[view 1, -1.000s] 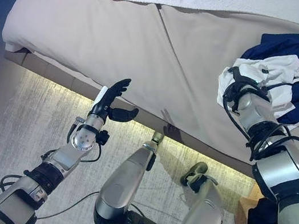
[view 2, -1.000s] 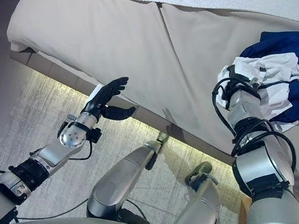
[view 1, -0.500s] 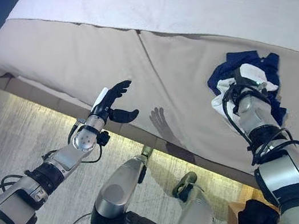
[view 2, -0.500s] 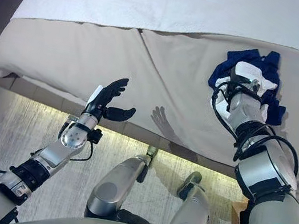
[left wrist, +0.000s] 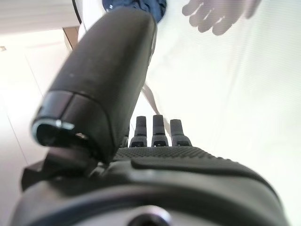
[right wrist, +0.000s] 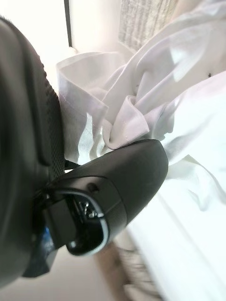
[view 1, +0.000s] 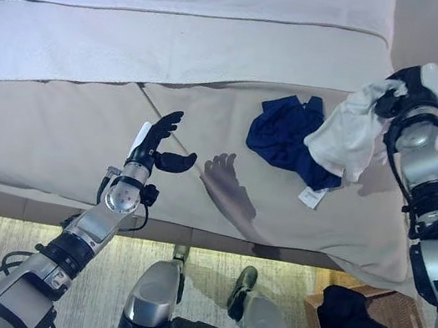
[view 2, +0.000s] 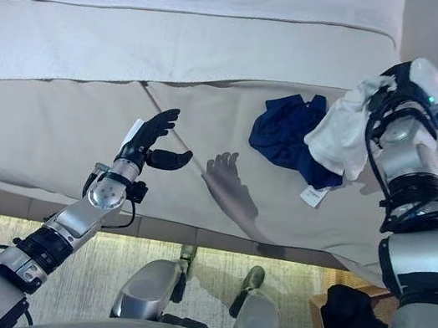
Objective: Pick up the clothes from the bed and place them into the basket
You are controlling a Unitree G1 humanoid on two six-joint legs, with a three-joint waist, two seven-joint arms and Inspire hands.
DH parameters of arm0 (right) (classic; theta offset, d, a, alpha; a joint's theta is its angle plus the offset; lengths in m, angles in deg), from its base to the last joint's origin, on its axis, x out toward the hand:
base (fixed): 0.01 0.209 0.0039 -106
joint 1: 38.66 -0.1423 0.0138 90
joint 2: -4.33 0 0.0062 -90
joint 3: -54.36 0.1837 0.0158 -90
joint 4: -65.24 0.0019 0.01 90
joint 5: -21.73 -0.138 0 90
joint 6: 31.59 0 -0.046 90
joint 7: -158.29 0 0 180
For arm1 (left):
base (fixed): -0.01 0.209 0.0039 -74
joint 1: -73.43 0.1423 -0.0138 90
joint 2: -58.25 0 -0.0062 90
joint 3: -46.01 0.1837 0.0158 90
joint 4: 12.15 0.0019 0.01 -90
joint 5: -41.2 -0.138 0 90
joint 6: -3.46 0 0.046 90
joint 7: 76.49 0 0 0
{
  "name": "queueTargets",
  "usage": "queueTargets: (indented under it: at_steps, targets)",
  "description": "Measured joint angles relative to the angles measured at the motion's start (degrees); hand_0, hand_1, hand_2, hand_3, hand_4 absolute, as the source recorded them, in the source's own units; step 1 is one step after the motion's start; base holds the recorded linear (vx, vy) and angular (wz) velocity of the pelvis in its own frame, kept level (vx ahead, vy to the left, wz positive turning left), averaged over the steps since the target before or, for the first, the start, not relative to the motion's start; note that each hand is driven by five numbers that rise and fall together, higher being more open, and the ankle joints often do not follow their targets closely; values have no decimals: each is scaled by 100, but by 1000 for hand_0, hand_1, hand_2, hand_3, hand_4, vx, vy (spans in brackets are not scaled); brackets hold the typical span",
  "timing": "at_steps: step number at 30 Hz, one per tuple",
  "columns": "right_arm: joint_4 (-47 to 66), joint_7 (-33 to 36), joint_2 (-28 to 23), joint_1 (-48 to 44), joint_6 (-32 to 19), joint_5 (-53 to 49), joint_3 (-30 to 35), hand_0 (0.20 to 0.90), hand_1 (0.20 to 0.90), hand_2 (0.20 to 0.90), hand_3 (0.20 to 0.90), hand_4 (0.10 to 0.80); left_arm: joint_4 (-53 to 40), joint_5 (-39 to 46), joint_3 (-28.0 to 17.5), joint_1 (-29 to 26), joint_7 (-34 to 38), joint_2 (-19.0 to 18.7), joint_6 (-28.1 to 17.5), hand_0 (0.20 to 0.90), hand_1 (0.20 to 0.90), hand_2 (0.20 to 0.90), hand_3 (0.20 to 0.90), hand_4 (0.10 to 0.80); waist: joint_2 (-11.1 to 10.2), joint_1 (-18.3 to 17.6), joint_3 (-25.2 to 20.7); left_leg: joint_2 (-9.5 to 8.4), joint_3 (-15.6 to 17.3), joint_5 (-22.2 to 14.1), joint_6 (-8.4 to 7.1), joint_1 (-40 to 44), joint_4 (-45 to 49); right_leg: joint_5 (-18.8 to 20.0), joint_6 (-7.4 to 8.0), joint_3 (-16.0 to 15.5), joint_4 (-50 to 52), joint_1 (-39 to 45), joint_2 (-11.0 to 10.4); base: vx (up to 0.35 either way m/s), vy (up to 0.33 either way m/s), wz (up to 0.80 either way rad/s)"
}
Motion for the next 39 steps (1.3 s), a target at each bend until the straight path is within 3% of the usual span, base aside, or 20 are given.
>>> queueTargets:
  at_steps: [3, 9, 13, 16, 17, 19, 21, 26, 33, 39]
  targets:
    - [162, 40, -175, -13, -60, -152, 124, 300, 300, 300, 200, 100, 4, 1, -22, 54, -7, -19, 4, 900, 900, 900, 900, 800, -11, -75, -15, 0, 63, 0, 0, 136, -123, 139, 14, 33, -299, 165, 42, 61, 26, -16]
    - [397, 61, -694, -232, -235, -384, 133, 300, 300, 300, 200, 100, 4, 4, -291, 282, -23, -19, -11, 900, 900, 900, 900, 800, -38, -125, -32, -119, 97, -22, 26, 253, -142, 387, 24, 554, -595, 154, 40, 70, 79, -39]
    - [594, 93, -1109, -206, -210, -625, 386, 300, 300, 300, 200, 100, 5, 11, -456, 336, -115, -35, -48, 900, 900, 900, 900, 800, -40, -221, -32, -139, 200, -64, 63, 286, -157, 413, 63, 638, -601, 145, 20, 48, 33, -12]
    - [694, 377, -1198, -205, -118, -1007, 894, 300, 300, 300, 200, 100, 13, 11, -526, 519, -237, -123, -231, 900, 900, 900, 900, 800, -94, -299, -79, -112, 425, -64, 62, 379, -336, 616, 276, 635, -689, 37, 50, -67, -4, -36]
    - [693, 396, -1198, -216, -117, -1162, 1017, 300, 300, 300, 200, 100, 11, 14, -572, 582, -234, -151, -277, 900, 900, 900, 900, 800, -101, -250, -83, -59, 594, -65, 63, 377, -349, 783, 283, 561, -678, -64, 100, -123, -7, -74]
    - [668, 488, -1202, -222, -108, -1436, 1100, 300, 300, 300, 200, 100, 11, 123, -620, 623, -187, -228, -274, 900, 900, 900, 900, 800, -120, -228, -93, 5, 858, -84, 88, 386, -360, 980, 129, 293, -708, -181, 174, -79, -52, -73]
    - [540, 495, -1201, -219, -104, -1670, 1102, 300, 300, 300, 200, 100, 7, 216, -722, 621, -120, -227, -277, 900, 900, 900, 900, 800, -227, -180, -160, -46, 1045, -152, 70, 397, -359, 987, 112, 154, -795, -233, 131, -38, -93, -53]
    - [43, 495, -1204, -61, -116, -1835, 1102, 300, 300, 300, 200, 100, 11, 233, -839, 624, 121, -205, -276, 900, 900, 900, 900, 800, -385, -341, -346, -101, 1213, -178, 54, 501, -397, 1058, 20, 281, -1111, -96, 149, -18, -79, -20]
    - [24, 470, -1209, 605, -109, -1884, 1179, 300, 300, 300, 200, 100, 13, 228, -807, 636, 149, -59, -272, 900, 900, 900, 900, 800, -381, -583, -805, -60, 1271, -170, 52, 596, -543, 1059, 20, 364, -1113, -118, 231, -34, -52, -8]
    - [37, 233, -1199, 1213, -46, -1863, 1191, 300, 300, 300, 200, 100, 197, 227, -626, 545, 147, -20, -231, 900, 900, 900, 900, 800, -370, -837, -873, -100, 1368, -171, 51, 741, -593, 1059, 19, 540, -1115, -64, 227, -20, -24, -9]
